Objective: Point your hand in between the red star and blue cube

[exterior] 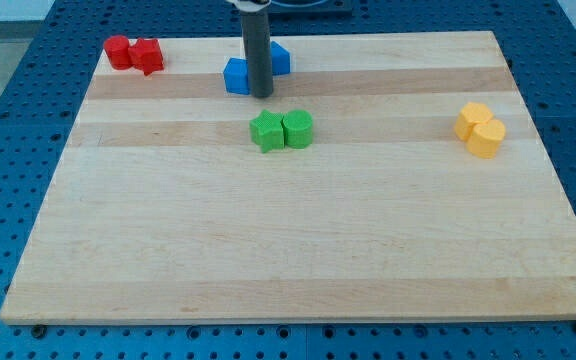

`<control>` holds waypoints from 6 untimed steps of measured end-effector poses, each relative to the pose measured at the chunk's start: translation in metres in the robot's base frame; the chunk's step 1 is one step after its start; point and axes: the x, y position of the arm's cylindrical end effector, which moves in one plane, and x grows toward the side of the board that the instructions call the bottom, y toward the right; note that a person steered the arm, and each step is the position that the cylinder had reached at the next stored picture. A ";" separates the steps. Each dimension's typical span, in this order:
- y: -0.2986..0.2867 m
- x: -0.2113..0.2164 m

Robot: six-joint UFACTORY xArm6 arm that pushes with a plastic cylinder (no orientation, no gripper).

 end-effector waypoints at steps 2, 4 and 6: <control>-0.123 0.032; -0.142 0.006; -0.118 -0.069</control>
